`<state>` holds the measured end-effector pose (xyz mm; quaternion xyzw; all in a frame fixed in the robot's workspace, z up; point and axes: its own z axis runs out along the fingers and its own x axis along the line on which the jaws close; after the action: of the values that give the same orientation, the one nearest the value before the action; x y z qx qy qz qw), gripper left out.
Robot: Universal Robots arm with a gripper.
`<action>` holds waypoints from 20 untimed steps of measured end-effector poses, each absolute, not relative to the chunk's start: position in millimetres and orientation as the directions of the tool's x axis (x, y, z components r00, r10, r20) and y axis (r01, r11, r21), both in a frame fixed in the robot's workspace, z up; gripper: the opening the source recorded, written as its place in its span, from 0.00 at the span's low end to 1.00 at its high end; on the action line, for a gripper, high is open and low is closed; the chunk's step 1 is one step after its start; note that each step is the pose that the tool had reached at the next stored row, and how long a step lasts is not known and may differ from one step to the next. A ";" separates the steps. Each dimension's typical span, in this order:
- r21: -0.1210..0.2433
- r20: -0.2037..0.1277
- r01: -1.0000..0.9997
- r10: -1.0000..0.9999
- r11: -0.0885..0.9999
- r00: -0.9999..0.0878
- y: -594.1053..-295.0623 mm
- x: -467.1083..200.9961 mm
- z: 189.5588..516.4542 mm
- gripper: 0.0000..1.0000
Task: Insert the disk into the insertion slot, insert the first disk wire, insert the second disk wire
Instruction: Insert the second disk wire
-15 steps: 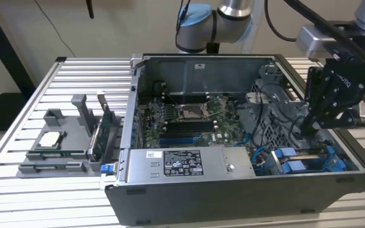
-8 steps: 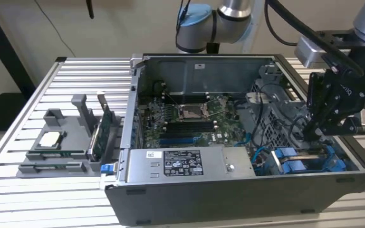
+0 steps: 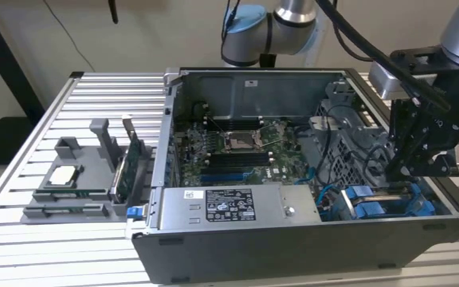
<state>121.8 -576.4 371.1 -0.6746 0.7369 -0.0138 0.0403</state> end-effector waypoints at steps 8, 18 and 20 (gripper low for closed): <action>-0.081 -0.044 -0.993 -0.995 0.088 -0.084 -576.4 121.5 367.8 0.16; -0.080 -0.065 -0.993 -0.994 0.089 -0.084 -576.1 121.6 360.8 0.16; -0.079 -0.073 -0.993 -0.994 0.090 -0.084 -576.1 121.8 359.1 0.16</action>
<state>121.8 -576.1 359.1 -0.6746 0.7362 -0.0045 0.0535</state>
